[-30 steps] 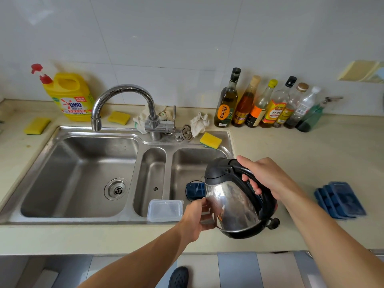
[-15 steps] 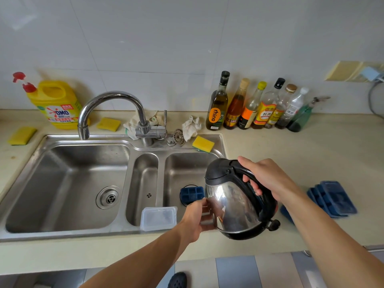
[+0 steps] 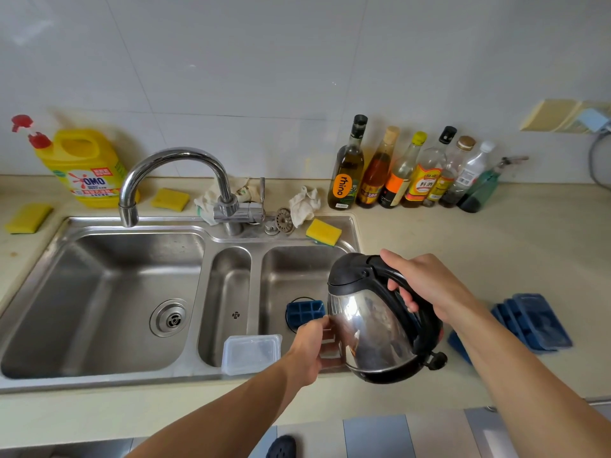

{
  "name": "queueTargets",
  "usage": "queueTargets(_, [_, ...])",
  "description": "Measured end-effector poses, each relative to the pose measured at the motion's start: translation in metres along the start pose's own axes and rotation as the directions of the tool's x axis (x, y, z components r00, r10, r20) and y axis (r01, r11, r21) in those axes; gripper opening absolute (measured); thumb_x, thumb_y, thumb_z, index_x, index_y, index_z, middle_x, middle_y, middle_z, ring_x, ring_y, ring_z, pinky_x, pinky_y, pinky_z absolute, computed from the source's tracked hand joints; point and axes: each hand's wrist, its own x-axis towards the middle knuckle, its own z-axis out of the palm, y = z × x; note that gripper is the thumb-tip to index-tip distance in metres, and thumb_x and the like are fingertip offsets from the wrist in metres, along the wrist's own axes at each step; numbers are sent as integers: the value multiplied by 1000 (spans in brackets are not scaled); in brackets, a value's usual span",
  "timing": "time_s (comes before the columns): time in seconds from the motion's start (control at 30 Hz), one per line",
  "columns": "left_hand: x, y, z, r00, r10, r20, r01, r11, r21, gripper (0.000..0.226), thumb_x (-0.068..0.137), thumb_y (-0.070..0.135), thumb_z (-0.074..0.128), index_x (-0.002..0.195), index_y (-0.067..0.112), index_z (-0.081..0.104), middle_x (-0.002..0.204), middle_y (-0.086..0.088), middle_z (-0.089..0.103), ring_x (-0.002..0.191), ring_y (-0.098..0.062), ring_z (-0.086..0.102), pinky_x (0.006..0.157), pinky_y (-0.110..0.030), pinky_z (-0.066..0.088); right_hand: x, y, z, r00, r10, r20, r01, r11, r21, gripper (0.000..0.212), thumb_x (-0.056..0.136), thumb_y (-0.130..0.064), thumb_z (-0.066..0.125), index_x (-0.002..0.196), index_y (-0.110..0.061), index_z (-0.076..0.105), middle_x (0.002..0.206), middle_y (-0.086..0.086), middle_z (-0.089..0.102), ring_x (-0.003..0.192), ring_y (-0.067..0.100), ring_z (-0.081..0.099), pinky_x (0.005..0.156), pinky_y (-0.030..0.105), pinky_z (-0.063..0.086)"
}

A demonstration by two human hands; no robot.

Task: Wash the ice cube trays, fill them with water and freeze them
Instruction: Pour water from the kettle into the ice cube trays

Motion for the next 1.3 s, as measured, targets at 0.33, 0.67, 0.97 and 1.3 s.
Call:
queueTargets(0.33, [6,0,-4,1000,-1,19,1,1000,2,31,104,26,46,110,12,73,100,-10,79,100,-30,74,83,-50,61,4,-3,2,1000,10,6,-10,1000,-2,61,93,-60,60,73,-3,71,52,10,55,42,21,48,50,29,46])
queueTargets(0.67, [7,1,-3,1000,-7,16,7,1000,-9,30,103,25,48,113,10,73,101,-11,78,102,-32,72,81,-52,62,3,-2,2,1000,21,-5,-21,1000,15,60,92,-59,62,70,-4,70,51,10,53,42,22,46,51,30,45])
queueTargets(0.97, [5,2,-5,1000,-9,14,9,1000,11,29,103,26,50,113,10,72,102,-12,78,102,-32,72,85,-53,61,-1,-1,4,1000,21,-7,-21,999,28,60,91,-60,62,69,-5,69,52,11,53,43,23,46,52,31,45])
queueTargets(1.3, [3,5,-8,1000,-7,21,6,999,37,30,104,25,48,111,11,73,100,-11,78,101,-32,72,83,-52,62,-2,0,6,999,28,-18,-27,998,49,59,91,-60,63,67,-6,69,52,10,54,42,22,46,50,30,45])
